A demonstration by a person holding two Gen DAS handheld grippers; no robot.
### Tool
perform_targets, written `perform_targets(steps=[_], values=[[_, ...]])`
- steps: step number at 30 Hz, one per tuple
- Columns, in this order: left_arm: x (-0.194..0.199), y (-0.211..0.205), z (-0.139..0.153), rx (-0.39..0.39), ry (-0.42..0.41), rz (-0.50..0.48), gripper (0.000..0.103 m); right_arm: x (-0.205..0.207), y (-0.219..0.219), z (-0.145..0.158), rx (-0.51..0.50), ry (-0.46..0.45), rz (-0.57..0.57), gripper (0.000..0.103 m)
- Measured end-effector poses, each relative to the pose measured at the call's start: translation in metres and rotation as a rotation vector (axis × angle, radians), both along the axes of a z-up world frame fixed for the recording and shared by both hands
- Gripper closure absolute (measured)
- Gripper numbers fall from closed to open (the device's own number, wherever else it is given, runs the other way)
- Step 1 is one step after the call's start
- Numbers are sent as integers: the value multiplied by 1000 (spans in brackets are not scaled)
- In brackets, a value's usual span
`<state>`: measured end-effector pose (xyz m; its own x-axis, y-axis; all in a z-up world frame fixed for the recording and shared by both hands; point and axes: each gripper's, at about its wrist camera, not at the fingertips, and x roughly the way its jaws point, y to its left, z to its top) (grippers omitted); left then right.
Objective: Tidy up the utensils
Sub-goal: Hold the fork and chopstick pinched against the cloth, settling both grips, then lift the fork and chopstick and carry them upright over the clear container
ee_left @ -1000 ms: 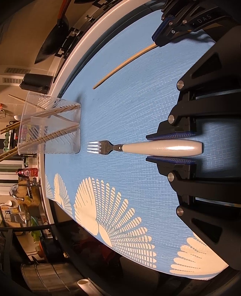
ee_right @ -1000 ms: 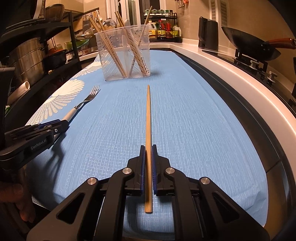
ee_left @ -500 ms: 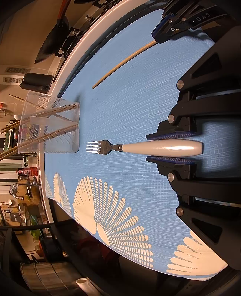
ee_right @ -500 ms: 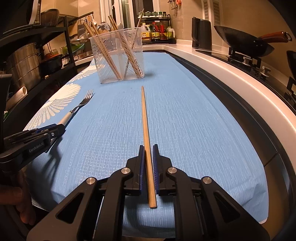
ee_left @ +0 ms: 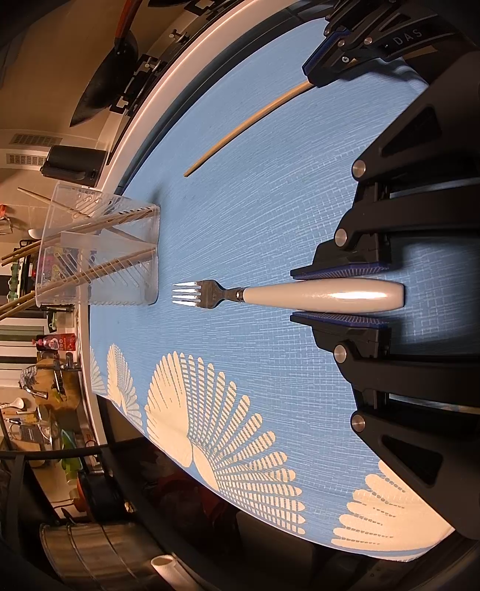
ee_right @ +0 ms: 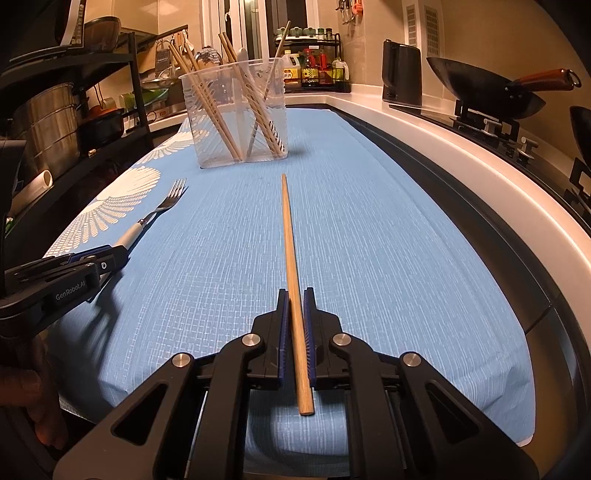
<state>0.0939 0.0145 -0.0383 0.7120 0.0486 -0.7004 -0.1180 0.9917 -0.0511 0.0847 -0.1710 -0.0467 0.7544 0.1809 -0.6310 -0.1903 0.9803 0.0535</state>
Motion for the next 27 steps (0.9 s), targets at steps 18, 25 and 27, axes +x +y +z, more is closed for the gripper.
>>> perform_targets(steps=[18,25,27], values=[[1,-1,0,5,-7,5,85,-1,-1,-1,4,-19,14,95],[2,-2,0,11,-6,7,85,0,-1,0,-7,-19,22,96],[3,-3,0,11,-5,7,86,0,0,0,-9,-15,24,96]])
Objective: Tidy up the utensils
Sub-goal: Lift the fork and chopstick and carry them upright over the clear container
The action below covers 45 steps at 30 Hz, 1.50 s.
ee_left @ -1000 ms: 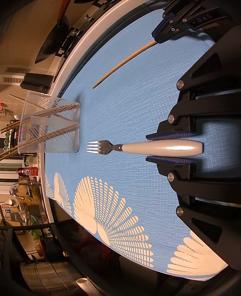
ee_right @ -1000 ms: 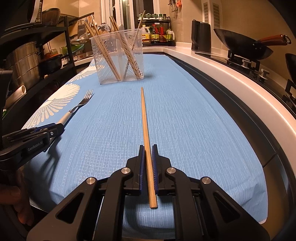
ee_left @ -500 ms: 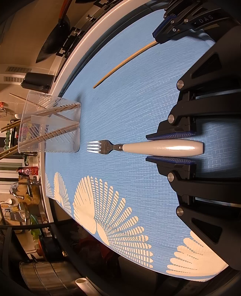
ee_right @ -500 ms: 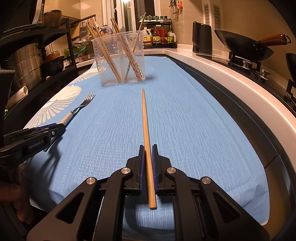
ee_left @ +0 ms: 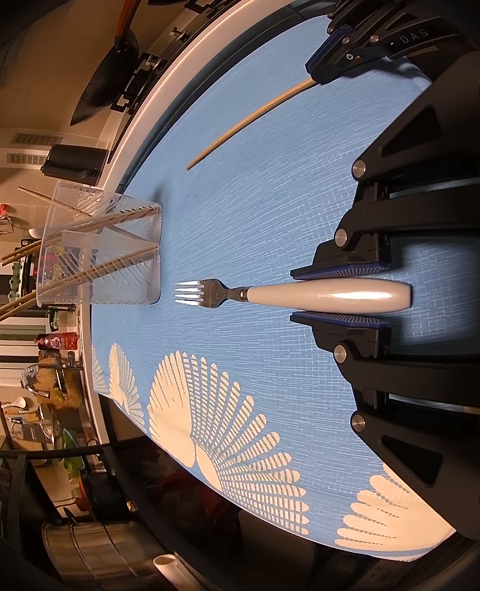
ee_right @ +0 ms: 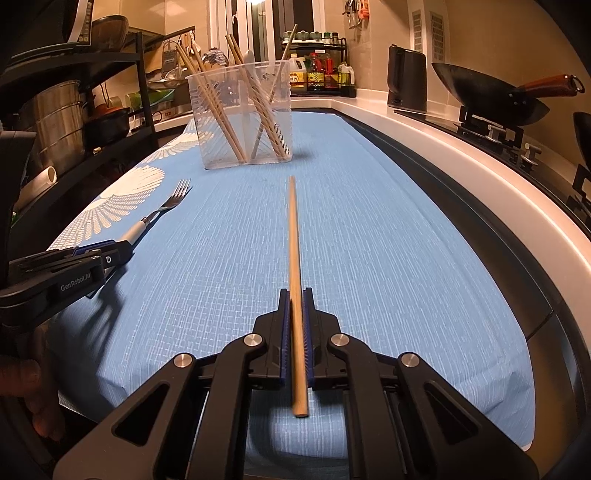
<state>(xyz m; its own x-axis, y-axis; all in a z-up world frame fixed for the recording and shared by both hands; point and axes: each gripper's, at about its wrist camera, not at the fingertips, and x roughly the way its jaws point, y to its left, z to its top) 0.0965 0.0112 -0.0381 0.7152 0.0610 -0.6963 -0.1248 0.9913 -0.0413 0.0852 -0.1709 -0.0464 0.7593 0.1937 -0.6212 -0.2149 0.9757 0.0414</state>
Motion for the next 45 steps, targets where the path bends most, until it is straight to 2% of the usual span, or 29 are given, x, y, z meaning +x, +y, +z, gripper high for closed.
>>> perform_targets(steps=[4,10,18,24,39,45], values=[[-1,-1,4,2,-15,1,86,0,0,4,-1,3,-3,97],[-10,-2,18,22,-82,-5,86,-9,0,28,-7,-54,-5,97],[-27,2,47,53,-225,7,86,-25,-5,68,-34,-156,-9,97],[-38,0,63,77,-317,6,86,-31,-5,87,-47,-189,6,97],[-36,3,66,52,-318,6,86,-38,-5,106,-36,-244,15,96],[-38,3,69,45,-333,5,86,-41,-2,123,-29,-284,35,96]])
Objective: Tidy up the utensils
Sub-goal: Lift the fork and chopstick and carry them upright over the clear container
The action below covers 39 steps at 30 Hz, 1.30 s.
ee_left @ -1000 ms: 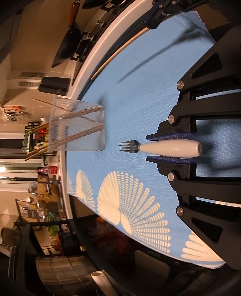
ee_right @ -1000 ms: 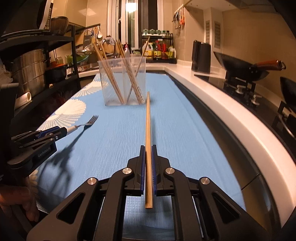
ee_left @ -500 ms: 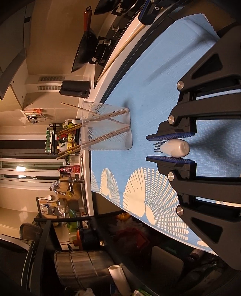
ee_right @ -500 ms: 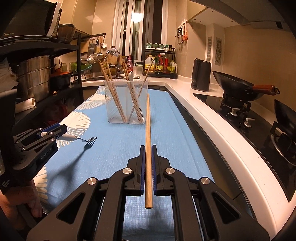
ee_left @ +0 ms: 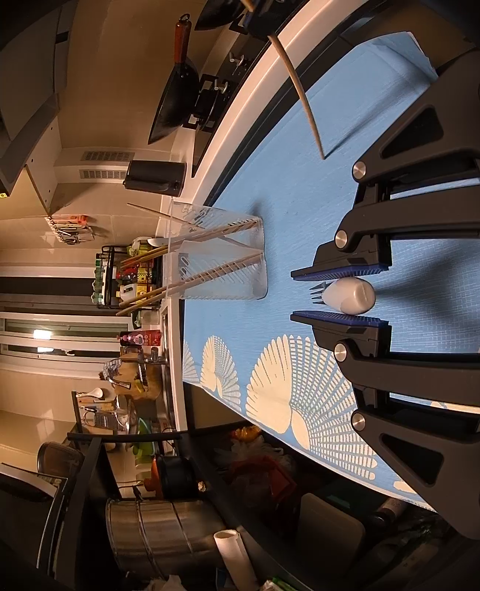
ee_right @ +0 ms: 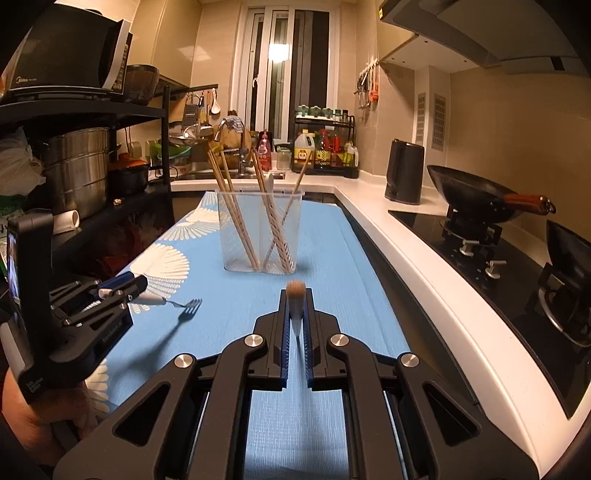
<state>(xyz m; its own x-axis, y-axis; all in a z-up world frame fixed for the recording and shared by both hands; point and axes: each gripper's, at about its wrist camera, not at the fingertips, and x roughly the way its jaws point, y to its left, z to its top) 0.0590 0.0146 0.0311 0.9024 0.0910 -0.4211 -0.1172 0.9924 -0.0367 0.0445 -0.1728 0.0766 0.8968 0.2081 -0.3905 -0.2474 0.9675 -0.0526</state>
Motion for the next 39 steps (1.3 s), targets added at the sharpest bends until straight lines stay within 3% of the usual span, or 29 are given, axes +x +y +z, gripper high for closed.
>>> perform_targets(steps=[7,15,21,31,39], values=[[-2,2,10,-23,-22,-4,86,3,2,25,2,-35,12,96],[-5,8,23,-53,-44,-18,87,8,6,33,-2,-40,19,96],[-3,23,46,-131,-52,-101,87,18,11,41,-3,-42,35,97],[32,33,61,-207,62,-161,87,64,14,67,31,-44,81,96],[84,37,110,-205,72,-211,87,116,10,120,63,-83,115,96]])
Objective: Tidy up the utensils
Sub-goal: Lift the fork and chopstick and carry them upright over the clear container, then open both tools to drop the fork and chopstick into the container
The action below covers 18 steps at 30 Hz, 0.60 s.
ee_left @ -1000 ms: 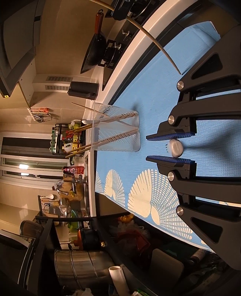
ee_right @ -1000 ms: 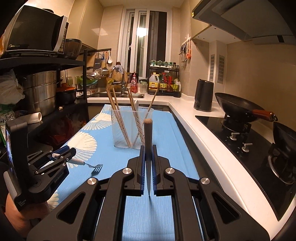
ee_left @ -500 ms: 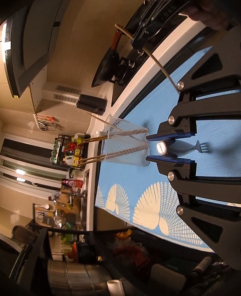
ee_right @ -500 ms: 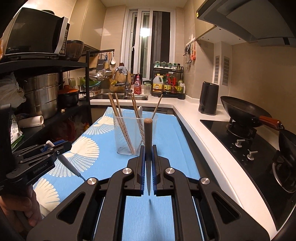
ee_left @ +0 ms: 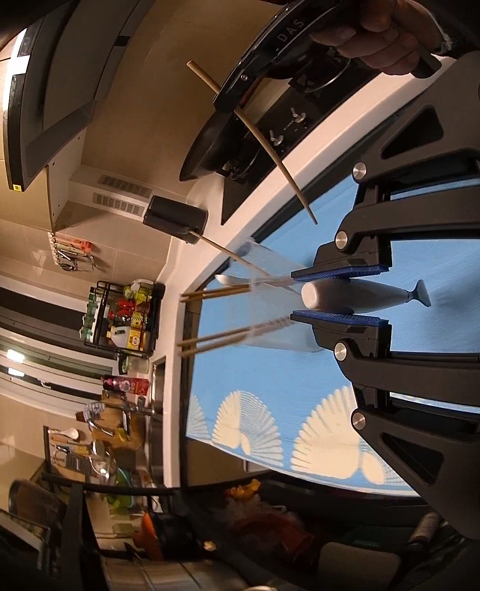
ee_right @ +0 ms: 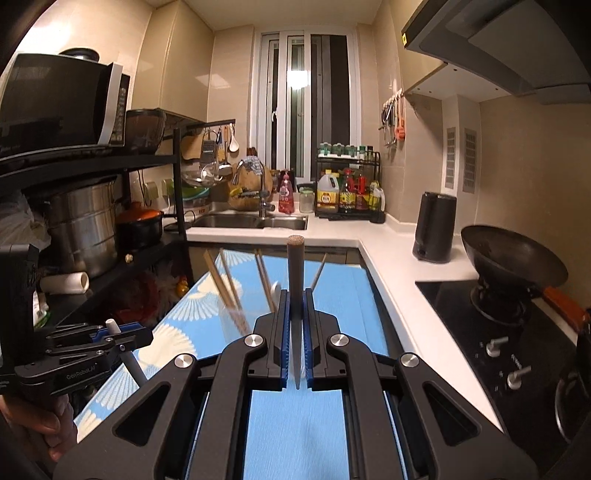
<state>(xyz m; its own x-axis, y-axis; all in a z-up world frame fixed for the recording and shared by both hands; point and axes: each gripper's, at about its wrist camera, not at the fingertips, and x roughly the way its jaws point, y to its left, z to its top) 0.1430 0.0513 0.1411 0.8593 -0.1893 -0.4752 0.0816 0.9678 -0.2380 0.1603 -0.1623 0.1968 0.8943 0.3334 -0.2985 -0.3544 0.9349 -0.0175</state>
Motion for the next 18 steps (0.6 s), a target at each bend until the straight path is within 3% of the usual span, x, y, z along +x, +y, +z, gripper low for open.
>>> perform_targets(steps=[12,15,18], values=[[74,6,108,-4,-166,-6,87,71,17,67,39,-51,82,96],[103,2,109,10,-162,-2,87,92,23,62,25,-26,81,96],[132,0,91,23,-117,-4,87,113,27,45,15,38,83,96]])
